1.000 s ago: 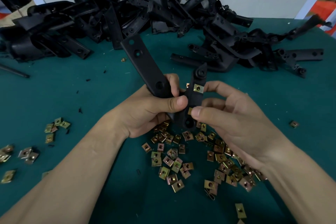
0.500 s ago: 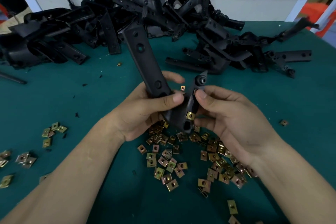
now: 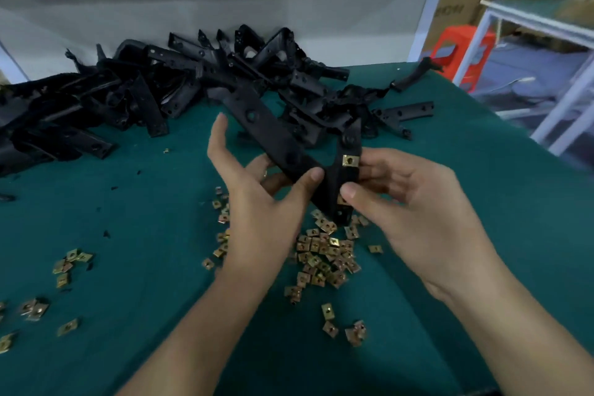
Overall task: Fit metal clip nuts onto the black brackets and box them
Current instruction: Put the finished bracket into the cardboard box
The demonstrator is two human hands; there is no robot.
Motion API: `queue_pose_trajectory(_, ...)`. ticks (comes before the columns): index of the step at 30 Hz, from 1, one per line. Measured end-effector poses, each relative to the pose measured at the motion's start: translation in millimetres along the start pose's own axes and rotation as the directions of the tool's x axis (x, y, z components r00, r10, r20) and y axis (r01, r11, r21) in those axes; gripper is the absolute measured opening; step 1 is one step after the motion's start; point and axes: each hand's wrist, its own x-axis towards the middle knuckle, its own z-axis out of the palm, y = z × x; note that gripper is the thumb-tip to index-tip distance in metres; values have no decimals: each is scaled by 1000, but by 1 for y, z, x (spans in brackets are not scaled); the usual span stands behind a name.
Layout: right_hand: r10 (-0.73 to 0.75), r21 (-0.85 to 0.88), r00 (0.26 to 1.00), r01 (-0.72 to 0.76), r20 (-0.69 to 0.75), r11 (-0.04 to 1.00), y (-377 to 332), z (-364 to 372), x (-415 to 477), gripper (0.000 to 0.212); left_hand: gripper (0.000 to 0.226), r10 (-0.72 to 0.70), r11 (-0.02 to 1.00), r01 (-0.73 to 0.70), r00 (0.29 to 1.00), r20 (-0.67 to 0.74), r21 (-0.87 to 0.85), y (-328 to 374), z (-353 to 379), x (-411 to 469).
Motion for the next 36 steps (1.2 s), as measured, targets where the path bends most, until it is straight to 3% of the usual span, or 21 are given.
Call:
queue_pose_trajectory(4, 63, 156, 985, -38, -158, 987, -7, -63, -56, 39, 113, -40, 999, 40, 986, 159, 1, 23, 52, -33)
queue_pose_trajectory(8, 175, 176, 913, -116, -368, 978, -8, -134, -141, 32, 79, -110, 980, 162, 923, 369, -113, 35, 110, -77)
queue_pose_trajectory(14, 306, 63, 755, -333, -580, 941, -13, -199, -263, 32, 48, -183, 944, 317, 736, 651, -94, 28, 189, -152)
queue_pose_trajectory(16, 347, -7, 702, -448, -622, 894, -9, -209, -294, 39, 41, -181, 968, 252, 680, 711, 6, 20, 207, -171)
queue_pose_trajectory(19, 490, -10, 604, -636, -628, 771, 1, -219, -327, 41, 40, -138, 989, 34, 585, 799, 146, 5, 221, -188)
queue_pose_trajectory(23, 641, -189, 469, -869, -608, 457, 22, -231, -351, 57, 52, -176, 957, -117, 492, 853, 265, -8, 221, -192)
queue_pose_trajectory(25, 621, -215, 455, -880, -639, 423, 25, -231, -351, 58, 47, -149, 955, -151, 500, 853, 255, -7, 216, -187)
queue_pose_trajectory(27, 603, -238, 486, -863, -632, 446, 27, -231, -346, 55, 41, -129, 956, -158, 534, 835, 249, -5, 210, -178)
queue_pose_trajectory(33, 564, -306, 634, -762, -529, 571, 36, -218, -296, 45, 39, 23, 966, -184, 756, 655, 179, -2, 164, -126)
queue_pose_trajectory(36, 497, -319, 730, -665, -469, 675, 42, -200, -250, 38, 30, 90, 932, -249, 864, 495, 265, -6, 113, -80)
